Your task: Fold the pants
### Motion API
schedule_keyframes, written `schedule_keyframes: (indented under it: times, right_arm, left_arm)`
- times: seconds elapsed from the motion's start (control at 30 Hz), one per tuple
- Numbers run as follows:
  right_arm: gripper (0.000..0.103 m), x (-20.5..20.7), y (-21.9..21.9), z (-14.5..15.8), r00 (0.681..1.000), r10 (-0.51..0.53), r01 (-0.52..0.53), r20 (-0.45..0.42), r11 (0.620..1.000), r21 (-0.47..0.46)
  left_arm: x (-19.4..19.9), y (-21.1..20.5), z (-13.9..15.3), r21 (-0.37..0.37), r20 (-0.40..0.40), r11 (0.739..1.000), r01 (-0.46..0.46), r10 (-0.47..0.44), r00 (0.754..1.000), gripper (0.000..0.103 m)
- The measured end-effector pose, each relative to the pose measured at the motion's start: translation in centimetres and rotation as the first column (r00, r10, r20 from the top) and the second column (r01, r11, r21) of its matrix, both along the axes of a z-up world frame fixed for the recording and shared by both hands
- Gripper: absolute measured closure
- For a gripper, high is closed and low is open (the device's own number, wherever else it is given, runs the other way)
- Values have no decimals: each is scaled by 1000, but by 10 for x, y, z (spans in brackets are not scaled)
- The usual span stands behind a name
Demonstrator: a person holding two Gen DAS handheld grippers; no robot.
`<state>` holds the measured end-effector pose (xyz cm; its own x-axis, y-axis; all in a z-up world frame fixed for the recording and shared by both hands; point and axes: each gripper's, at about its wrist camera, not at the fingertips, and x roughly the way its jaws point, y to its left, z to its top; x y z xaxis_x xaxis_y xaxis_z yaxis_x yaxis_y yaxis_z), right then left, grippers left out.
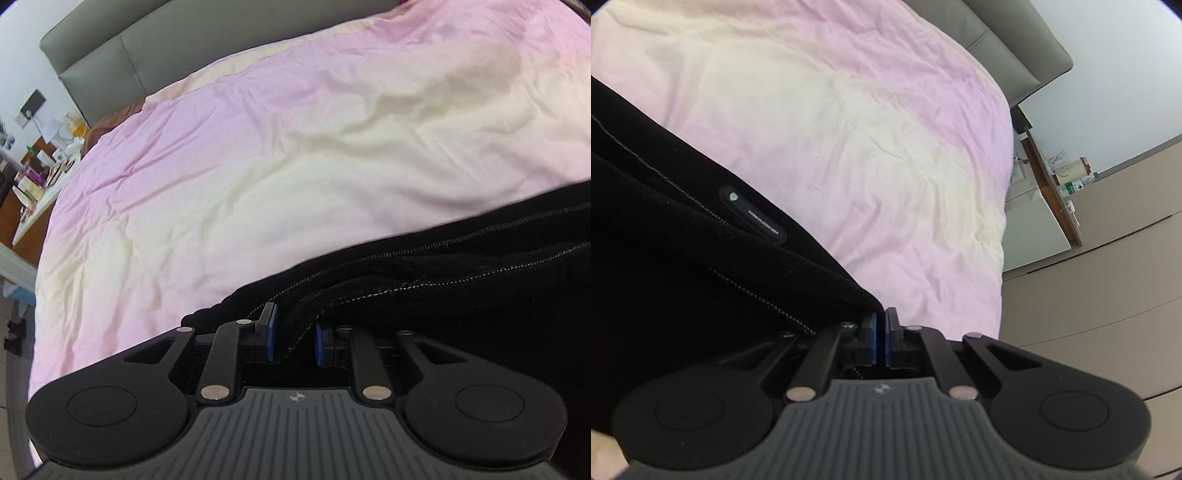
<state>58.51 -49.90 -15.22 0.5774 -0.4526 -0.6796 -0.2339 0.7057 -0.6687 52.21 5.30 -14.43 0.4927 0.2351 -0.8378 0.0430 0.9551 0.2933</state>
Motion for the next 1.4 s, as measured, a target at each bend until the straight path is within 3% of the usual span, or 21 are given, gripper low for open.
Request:
schedule_keyframes:
  times: [0.1,0.23,0.43,0.73,0.77,0.83,0.87,0.9,0.93,0.97,1.2,1.4]
  right_arm:
    - [103,20,-2,-10,1000,-25,25,3,1000,8]
    - [103,48,-1,-31,998,-58,59,-27,998,15]
    - [103,67,6,-63,995,-84,84,-59,996,-6]
    - [103,76,6,-63,987,-151,153,-46,987,46]
    - [99,75,6,-61,987,-159,160,-40,986,51]
    - [77,72,7,-53,987,-161,162,-26,984,74]
    - [52,69,8,-46,989,-150,150,-5,985,82]
    - [41,67,10,-41,990,-141,140,11,987,85]
    - [41,64,14,-33,992,-123,121,23,988,100]
    - [41,61,18,-27,994,-105,102,23,988,119]
    - [42,22,74,1,1000,9,-8,-2,956,294]
    - [43,-34,143,0,993,113,-83,-30,866,493]
  left_arm:
    - [9,5,4,-34,27,999,-3,4,1000,81]
    - [37,8,-15,-39,-26,999,-31,30,999,80]
    - [46,7,-28,-29,-41,1000,0,-1,999,77]
    - [44,11,-16,-50,-88,997,61,-65,994,70]
    - [44,11,-13,-50,-88,997,62,-66,994,68]
    - [44,9,-7,-46,-86,996,76,-80,993,66]
    - [43,7,-5,-35,-81,996,84,-87,993,58]
    - [41,4,-2,-13,-57,996,87,-88,995,48]
    - [40,2,3,2,-32,996,84,-84,996,28]
    - [40,1,8,7,-9,996,85,-85,996,25]
    - [19,29,48,-54,52,997,50,-47,998,26]
    - [-37,93,49,-116,68,993,-25,33,997,23]
